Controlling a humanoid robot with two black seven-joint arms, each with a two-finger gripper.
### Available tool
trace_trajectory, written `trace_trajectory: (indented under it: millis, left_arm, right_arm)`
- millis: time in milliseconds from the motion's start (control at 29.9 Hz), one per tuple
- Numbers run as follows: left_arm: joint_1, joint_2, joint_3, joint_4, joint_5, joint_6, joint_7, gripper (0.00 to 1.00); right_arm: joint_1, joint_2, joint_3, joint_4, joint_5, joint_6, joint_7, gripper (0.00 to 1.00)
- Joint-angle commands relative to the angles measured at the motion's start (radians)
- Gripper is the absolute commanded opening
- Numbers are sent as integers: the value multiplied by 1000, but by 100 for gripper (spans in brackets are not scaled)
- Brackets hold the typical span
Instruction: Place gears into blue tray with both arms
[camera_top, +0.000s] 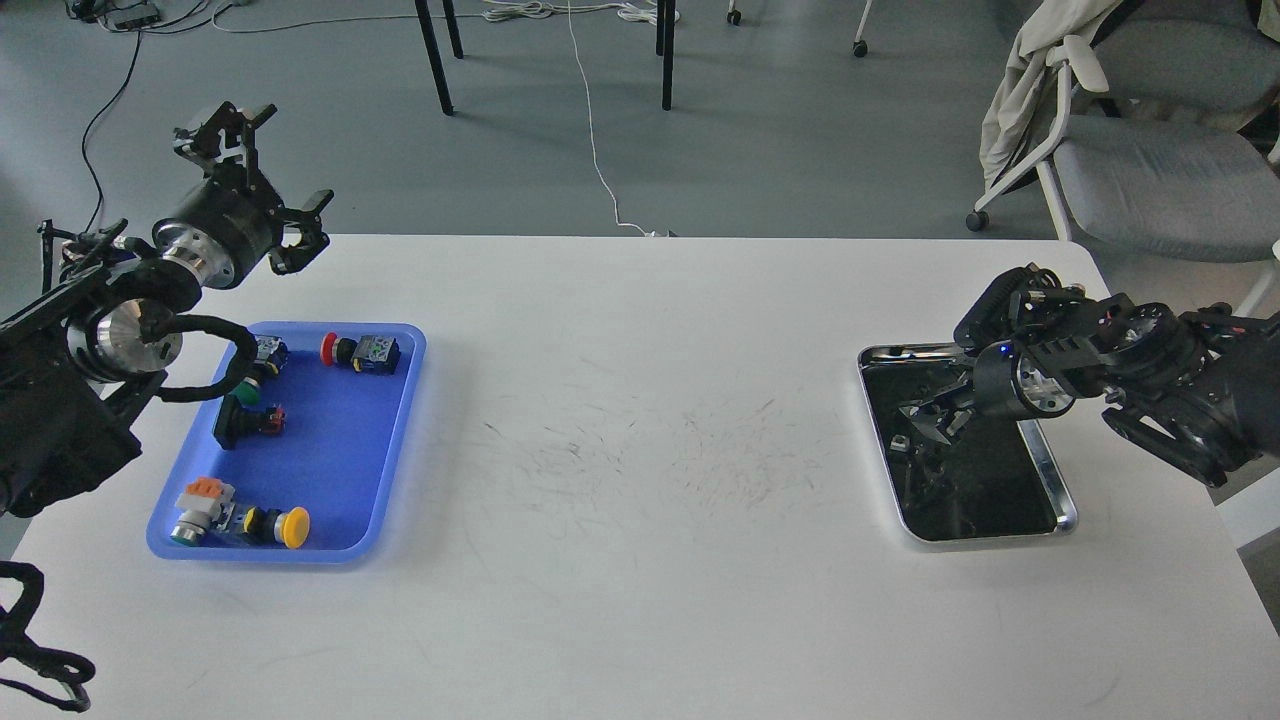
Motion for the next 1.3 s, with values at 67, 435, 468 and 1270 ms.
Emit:
trace_trajectory:
  millis: [67,435,468,1270]
  left_arm:
    - [2,1,0,0,0,1,0,99]
    - [2,1,0,-2,0,0,0,99]
    - [2,1,0,-2,0,0,0,99]
    - [9,2,2,0,2,5,0,99]
  right_arm:
    - [-4,0,-7,-19,0,0,1,46]
    - [-10,26,-7,-67,0,-3,1,32]
    - [-10,27,-6,-68,0,-3,1,31]
    - [-1,61,-6,-91,3,-4,1,1]
